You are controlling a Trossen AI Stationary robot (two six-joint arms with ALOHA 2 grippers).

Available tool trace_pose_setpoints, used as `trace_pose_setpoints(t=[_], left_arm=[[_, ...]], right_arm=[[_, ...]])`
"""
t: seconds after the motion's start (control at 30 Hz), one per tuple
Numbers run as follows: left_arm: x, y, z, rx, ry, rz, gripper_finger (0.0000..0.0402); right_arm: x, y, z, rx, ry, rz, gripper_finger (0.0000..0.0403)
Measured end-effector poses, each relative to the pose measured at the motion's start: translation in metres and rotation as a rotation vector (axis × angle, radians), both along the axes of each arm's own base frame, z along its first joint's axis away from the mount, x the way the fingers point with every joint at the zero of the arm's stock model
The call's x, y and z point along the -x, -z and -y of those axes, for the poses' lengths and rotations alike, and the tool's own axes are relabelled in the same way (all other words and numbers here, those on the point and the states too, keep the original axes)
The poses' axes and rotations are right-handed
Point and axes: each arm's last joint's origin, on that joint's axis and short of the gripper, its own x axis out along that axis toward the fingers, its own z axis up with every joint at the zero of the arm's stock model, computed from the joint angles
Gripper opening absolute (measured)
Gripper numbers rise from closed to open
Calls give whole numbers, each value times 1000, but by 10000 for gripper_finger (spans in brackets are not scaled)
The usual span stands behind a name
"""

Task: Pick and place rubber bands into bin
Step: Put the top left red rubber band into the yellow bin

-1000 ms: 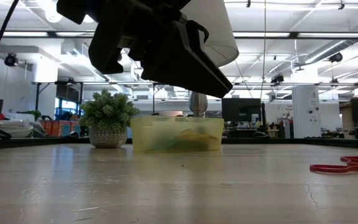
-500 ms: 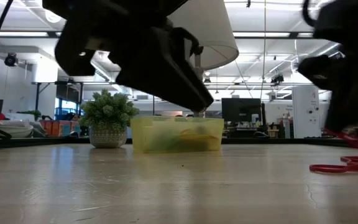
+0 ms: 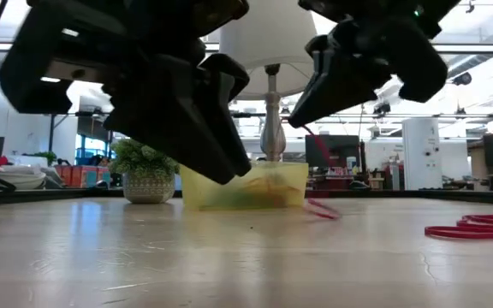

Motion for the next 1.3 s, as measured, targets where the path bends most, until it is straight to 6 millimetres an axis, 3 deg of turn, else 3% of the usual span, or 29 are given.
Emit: trace_pose_setpoints(t=[0.2,0.53,0.7,0.93,1.3], left_arm=[[3,1,3,-6,2,-14,105],[2,1,2,-12,-6,-7,105],[1,0,0,-78,-74,37,105],[-3,0,-5,-123,-27,52,105],[-18,1,-36,1,-15,17,105]], right_arm=[[-4,0,7,-173,-83,-109,22],[-1,6,9,-268,-61,-134,142],[9,12,10,-266,1,-236,180],[30,22,0,-267,58,-350,189],[55,24,-37,-318,22,-382,179]])
